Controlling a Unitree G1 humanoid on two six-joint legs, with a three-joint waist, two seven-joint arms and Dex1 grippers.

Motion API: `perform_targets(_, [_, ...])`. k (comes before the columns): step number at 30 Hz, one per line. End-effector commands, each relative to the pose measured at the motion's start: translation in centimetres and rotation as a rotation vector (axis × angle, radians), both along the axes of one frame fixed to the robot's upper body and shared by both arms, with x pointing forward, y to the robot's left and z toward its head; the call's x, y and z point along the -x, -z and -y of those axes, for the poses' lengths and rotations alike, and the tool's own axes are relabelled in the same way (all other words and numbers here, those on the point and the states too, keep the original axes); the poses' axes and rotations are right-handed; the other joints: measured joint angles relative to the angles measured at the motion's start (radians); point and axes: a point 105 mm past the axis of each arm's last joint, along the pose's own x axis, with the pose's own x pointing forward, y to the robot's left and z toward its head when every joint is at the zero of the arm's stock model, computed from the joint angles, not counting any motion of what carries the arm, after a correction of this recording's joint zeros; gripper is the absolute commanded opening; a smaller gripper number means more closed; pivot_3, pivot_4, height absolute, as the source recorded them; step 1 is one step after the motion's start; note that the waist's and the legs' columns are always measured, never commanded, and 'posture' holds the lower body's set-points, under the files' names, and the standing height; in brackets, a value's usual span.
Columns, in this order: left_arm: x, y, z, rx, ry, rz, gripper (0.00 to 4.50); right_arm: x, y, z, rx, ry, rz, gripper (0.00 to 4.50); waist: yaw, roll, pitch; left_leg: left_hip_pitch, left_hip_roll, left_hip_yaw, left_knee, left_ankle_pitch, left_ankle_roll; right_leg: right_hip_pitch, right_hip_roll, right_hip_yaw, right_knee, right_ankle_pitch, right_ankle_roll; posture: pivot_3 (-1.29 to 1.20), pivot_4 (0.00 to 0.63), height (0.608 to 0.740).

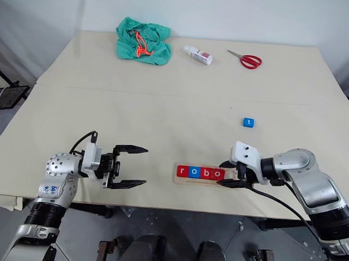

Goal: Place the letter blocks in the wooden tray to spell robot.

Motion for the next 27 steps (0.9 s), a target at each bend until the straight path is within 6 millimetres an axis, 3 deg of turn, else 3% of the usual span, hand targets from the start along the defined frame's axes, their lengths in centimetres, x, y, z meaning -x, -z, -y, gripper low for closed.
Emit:
perform_targets(1, [0.2,-0.5,0.2,0.002,0.010,0.035,4.50,0.0,-1.1,-0.1,-0.013,-0.014,0.045,4.25,0.000,0.000,0.000,0.000,0.000,0.000,0.000,0.000,0.000,0.000,0.000,0.000,0.000,0.000,0.000,0.00,0.150,0.740])
perform_targets(2, [0.2,-0.5,0.3,0.002,0.010,0.036,4.50,0.0,-1.2,-0.1,-0.015,-0.014,0.046,4.48,0.000,0.000,0.000,0.000,0.000,0.000,0.000,0.000,0.000,0.000,0.000,0.000,0.000,0.000,0.000,0.00,0.150,0.740])
perform_targets(9, [0.0,-0.4,0.4,0.004,0.014,0.038,4.50,0.1,-2.5,2.1,-0.030,0.119,0.081,4.48,0.004,0.000,0.000,0.000,0.000,0.000,0.000,0.000,0.000,0.000,0.000,0.000,0.000,0.000,0.000,0.00,0.150,0.740])
perform_targets(12, [-0.1,-0.4,0.5,0.005,0.016,0.037,4.50,1.2,-2.5,2.4,-0.043,0.131,0.052,3.88,0.004,0.000,0.000,0.000,0.000,-0.001,0.000,0.000,0.000,0.000,0.000,0.000,0.000,0.000,0.000,0.00,0.150,0.740])
perform_targets(18, [-0.3,-0.3,0.8,0.011,0.022,0.035,4.50,2.5,-1.8,1.4,-0.064,0.151,0.002,1.75,0.001,0.000,0.000,0.000,0.000,0.001,0.000,0.000,0.000,0.000,0.000,0.000,0.000,0.000,0.000,0.00,0.150,0.740])
perform_targets(23, [-0.4,-0.4,1.0,0.014,0.029,0.036,4.50,2.0,-0.6,0.9,-0.067,0.175,-0.022,0.01,0.002,0.000,0.000,0.000,0.000,0.000,0.000,0.000,0.000,0.000,0.000,0.000,0.000,0.000,0.000,0.00,0.150,0.740])
perform_targets(27, [-0.5,-0.5,0.9,0.012,0.027,0.039,4.50,1.6,-0.1,0.5,-0.056,0.166,-0.029,0.01,0.003,0.000,0.000,0.000,0.000,0.000,0.000,0.000,0.000,0.000,0.000,0.000,0.000,0.000,0.000,0.00,0.150,0.740])
